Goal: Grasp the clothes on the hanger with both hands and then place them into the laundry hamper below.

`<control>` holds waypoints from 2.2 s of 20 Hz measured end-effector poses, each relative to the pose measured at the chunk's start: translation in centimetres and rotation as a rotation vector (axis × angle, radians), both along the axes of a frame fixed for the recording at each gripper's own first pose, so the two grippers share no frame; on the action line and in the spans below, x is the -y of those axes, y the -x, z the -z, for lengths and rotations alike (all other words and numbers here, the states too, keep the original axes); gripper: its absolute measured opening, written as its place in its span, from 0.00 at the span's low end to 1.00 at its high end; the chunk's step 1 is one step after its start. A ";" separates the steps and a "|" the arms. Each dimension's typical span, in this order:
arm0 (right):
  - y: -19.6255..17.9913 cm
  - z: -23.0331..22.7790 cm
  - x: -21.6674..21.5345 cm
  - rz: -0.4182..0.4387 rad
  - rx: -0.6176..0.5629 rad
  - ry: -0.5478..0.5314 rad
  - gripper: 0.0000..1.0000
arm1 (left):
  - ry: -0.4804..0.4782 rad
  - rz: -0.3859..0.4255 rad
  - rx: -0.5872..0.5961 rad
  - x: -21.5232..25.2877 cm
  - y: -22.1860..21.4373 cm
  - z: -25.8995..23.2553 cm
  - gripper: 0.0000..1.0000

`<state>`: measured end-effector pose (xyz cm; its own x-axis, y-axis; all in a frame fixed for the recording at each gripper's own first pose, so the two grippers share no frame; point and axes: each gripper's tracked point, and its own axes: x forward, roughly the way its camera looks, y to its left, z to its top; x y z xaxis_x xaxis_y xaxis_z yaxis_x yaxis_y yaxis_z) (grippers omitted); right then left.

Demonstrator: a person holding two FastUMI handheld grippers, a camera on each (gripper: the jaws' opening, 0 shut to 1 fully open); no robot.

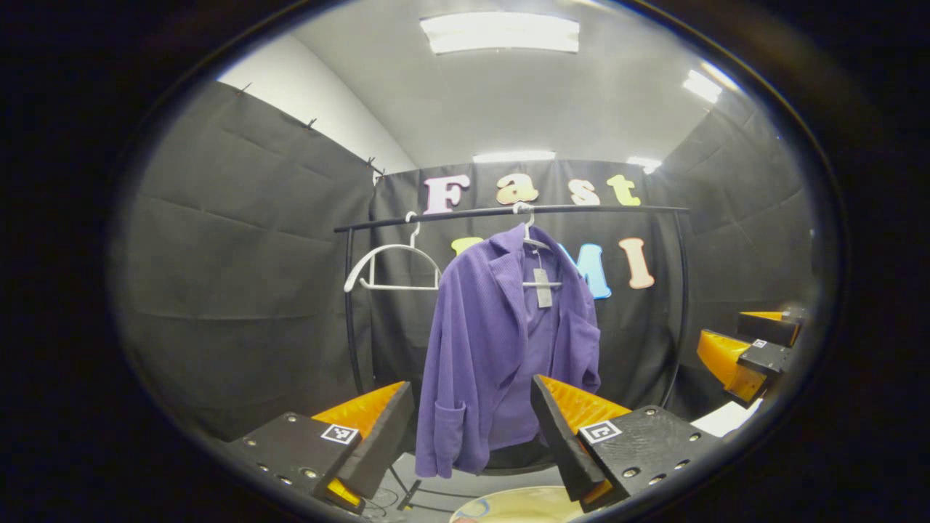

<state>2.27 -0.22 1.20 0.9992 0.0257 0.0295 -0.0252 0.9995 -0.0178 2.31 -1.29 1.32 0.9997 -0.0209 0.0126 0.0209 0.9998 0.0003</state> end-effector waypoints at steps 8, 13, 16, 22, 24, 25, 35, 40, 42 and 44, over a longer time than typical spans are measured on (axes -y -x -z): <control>-5.9 -3.7 -0.4 -0.067 0.059 -0.019 0.96 | 0.002 -0.011 0.035 2.4 -4.4 -3.3 0.98; -10.2 -5.4 -0.8 -0.117 0.082 -0.047 0.94 | -0.001 -0.034 0.059 3.8 -7.5 -5.4 0.98; -13.4 -6.4 -1.2 -0.144 0.107 -0.066 0.96 | -0.013 -0.060 0.084 4.2 -9.6 -6.9 0.98; -19.3 -6.7 -2.1 -0.198 0.113 -0.097 0.95 | -0.036 -0.101 0.106 5.5 -14.6 -8.1 0.94; -21.2 -6.3 -2.5 -0.219 0.102 -0.106 0.95 | -0.047 -0.113 0.102 6.1 -16.4 -7.9 0.98; -22.2 -6.1 -2.7 -0.230 0.100 -0.109 0.95 | -0.048 -0.119 0.100 6.3 -17.3 -7.9 0.98; -31.1 -2.4 -5.6 -0.297 0.027 -0.161 0.94 | -0.043 -0.212 0.054 6.1 -23.6 -4.6 0.98; -33.6 0.9 -7.5 -0.337 -0.055 -0.197 0.90 | -0.049 -0.299 0.015 4.9 -25.5 -2.6 0.99; -34.4 1.8 -8.0 -0.360 -0.082 -0.223 0.86 | -0.050 -0.308 0.012 5.0 -25.8 -2.2 0.94; -35.0 2.4 -8.6 -0.377 -0.102 -0.251 0.77 | -0.066 -0.321 0.013 4.7 -26.0 -1.9 0.98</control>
<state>37.31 8.36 -1.17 0.9197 0.3922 -0.0169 -0.3765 0.8935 0.2448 28.27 -6.02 3.18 0.9553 0.2937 0.0341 -0.2953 0.9533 0.0634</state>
